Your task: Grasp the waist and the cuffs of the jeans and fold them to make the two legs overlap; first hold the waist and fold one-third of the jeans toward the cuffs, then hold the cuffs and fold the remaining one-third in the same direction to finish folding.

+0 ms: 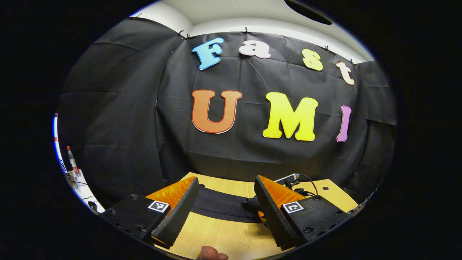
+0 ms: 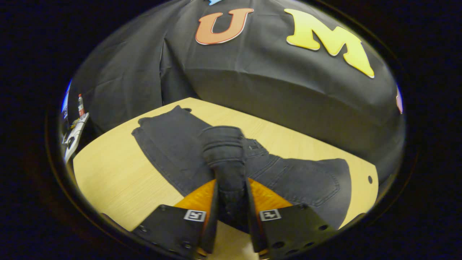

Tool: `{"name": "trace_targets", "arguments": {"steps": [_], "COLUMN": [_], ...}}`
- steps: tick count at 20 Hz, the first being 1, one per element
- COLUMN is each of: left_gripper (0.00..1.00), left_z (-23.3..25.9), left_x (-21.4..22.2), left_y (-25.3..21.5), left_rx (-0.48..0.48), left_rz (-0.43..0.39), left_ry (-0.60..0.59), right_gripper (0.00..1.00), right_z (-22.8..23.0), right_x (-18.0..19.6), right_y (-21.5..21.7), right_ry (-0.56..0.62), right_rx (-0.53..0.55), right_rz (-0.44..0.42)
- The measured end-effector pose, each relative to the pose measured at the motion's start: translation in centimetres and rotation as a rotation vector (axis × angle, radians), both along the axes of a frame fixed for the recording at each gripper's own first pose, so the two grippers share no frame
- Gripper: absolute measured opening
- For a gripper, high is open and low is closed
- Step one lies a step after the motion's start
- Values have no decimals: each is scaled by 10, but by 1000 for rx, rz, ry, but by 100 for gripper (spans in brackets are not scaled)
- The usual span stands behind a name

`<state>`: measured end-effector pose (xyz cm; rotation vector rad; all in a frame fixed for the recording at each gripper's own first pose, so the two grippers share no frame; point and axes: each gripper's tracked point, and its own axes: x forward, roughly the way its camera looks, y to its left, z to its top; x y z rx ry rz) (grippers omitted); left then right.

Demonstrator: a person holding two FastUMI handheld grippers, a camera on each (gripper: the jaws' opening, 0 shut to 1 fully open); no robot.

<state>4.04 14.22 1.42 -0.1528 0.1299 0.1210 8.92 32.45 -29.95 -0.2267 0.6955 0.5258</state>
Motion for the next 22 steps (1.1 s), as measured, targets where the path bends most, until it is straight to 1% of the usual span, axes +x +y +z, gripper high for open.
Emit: {"name": "trace_targets", "arguments": {"steps": [2, 3, 4, 5, 6, 11, 14, 16, 17, 18, 20, 21, 22], "left_gripper": [99, 99, 99, 99, 99, 99, 99, 99, 99, 99, 99, 99, 99], "left_z": [-4, -5, -8, -10, -12, -32, -47, -59, -68, -77, -90, -95, -96], "left_x": [0, -2, -2, -4, -5, -8, -9, -5, -5, -6, -10, -12, -17], "left_y": [-1, -1, 0, 1, 2, 6, 5, 0, -4, -7, -16, -22, -23], "left_rx": [-21, -31, -40, -48, -54, -98, -155, -219, -268, -328, -502, -589, -655], "left_rz": [0, 7, 14, 20, 28, 46, 51, 49, 47, 63, 99, 124, 158], "left_ry": [12, 21, 30, 40, 48, 115, 173, 194, 221, 255, 319, 346, 363], "right_gripper": [67, 84, 87, 100, 99, 98, 97, 98, 98, 98, 96, 98, 98], "right_z": [-3, -1, 4, 9, 17, 77, 129, 166, 184, 202, 235, 249, 262], "right_x": [-8, -8, -7, -6, -3, 20, 33, 42, 47, 50, 55, 56, 55], "right_y": [6, 9, 11, 14, 15, 15, 6, -4, -12, -22, -44, -55, -68], "right_ry": [37, 23, 9, -9, -30, -170, -251, -313, -346, -380, -444, -474, -502], "right_rx": [22, 30, 34, 42, 52, 126, 194, 239, 250, 259, 271, 272, 269], "right_rz": [13, 21, 22, 24, 20, -19, -53, -73, -83, -95, -116, -120, -124]}}
